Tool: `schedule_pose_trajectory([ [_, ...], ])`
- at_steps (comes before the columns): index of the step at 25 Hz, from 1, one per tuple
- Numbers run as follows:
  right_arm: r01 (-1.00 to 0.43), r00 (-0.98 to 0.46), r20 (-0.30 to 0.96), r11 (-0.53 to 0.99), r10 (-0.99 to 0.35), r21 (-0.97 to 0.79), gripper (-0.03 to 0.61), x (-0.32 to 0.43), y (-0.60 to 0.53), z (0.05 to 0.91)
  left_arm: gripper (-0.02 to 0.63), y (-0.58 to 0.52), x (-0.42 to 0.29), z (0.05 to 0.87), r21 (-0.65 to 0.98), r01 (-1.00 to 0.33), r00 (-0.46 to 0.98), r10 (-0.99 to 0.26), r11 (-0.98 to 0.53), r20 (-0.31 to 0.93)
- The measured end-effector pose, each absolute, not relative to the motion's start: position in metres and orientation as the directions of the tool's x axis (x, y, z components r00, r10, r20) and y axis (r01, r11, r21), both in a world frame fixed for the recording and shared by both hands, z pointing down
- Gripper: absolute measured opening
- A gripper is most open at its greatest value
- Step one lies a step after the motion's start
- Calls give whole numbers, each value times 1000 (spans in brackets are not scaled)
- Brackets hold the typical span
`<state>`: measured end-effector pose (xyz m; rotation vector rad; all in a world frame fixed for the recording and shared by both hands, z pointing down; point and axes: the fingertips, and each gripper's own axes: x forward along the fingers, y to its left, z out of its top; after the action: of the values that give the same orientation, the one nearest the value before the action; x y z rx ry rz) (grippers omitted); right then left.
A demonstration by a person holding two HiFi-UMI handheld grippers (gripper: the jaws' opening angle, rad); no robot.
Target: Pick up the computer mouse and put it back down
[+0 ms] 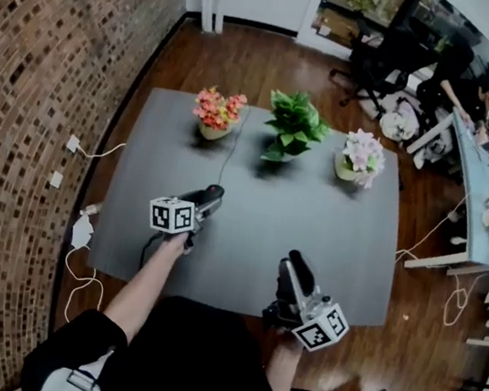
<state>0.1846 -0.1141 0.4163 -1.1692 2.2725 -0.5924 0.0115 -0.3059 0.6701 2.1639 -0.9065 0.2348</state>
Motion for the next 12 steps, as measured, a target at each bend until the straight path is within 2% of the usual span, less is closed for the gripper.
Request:
schedule_pose_trajectory([
  [7,-604,-539,-201,542,-818,-584,135,158,-118,417,284,-341,-11,769,296,-873,482,-595,-387,643],
  [12,-601,-569,-179,554,-803,-577,135,139,-118,417,284,-357,-8,787,194,-908,398,-619,-372,677],
])
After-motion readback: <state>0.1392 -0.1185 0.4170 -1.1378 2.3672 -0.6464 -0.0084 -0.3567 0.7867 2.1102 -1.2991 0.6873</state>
